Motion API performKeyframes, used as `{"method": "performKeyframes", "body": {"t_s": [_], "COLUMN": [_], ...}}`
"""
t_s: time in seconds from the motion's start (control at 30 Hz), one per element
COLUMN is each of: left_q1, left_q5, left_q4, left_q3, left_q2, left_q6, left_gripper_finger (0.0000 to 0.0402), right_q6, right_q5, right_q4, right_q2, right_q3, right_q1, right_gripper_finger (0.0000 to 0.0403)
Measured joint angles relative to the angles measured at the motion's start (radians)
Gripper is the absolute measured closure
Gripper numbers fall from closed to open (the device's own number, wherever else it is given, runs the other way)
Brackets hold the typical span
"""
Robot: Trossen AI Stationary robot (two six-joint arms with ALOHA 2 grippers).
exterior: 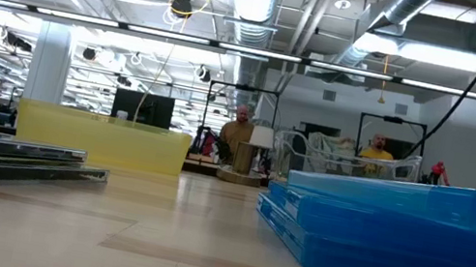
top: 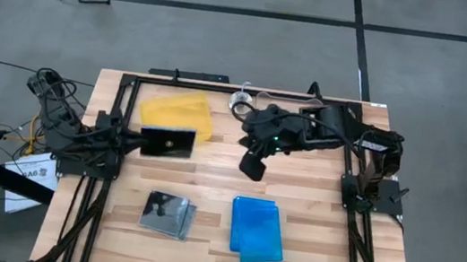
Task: Pick & place jewel cases by type
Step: Put the top black CD case into the yellow bin
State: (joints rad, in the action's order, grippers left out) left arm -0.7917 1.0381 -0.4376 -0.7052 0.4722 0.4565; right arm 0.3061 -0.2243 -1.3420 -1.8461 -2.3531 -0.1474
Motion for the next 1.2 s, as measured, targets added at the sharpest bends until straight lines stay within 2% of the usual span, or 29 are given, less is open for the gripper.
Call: {"method": "performKeyframes", "body": {"t_s": [0.13, 0.23, 0.63, 1.0, 1.2], "left_q1": [0.034, 0.078, 0.239, 0.273, 0.273], "left_q5": [0.049, 0.048, -0.074, -0.091, -0.091], "left_q4": [-0.101, -0.167, -0.263, -0.252, -0.249], "left_q3": [-0.080, -0.132, -0.227, -0.229, -0.229], "left_q2": [0.078, 0.139, 0.322, 0.317, 0.317], "left_q6": [-0.033, -0.035, -0.027, 0.249, 0.320], "left_gripper_finger": [0.0376, 0.0376, 0.0376, 0.0376, 0.0376], "right_q6": [-0.036, -0.076, -0.158, -0.200, -0.239], "right_q5": [-0.014, -0.011, 0.058, 0.060, 0.107], "right_q4": [-0.071, -0.088, -0.088, -0.058, -0.102], "right_q2": [0.002, 0.000, 0.000, 0.000, -0.001], "right_q3": [-0.002, -0.002, -0.002, -0.001, 0.021], "right_q1": [0.010, 0.012, 0.026, 0.030, 0.127], "right_gripper_finger": [0.0403, 0.0403, 0.0403, 0.0403, 0.0403]}}
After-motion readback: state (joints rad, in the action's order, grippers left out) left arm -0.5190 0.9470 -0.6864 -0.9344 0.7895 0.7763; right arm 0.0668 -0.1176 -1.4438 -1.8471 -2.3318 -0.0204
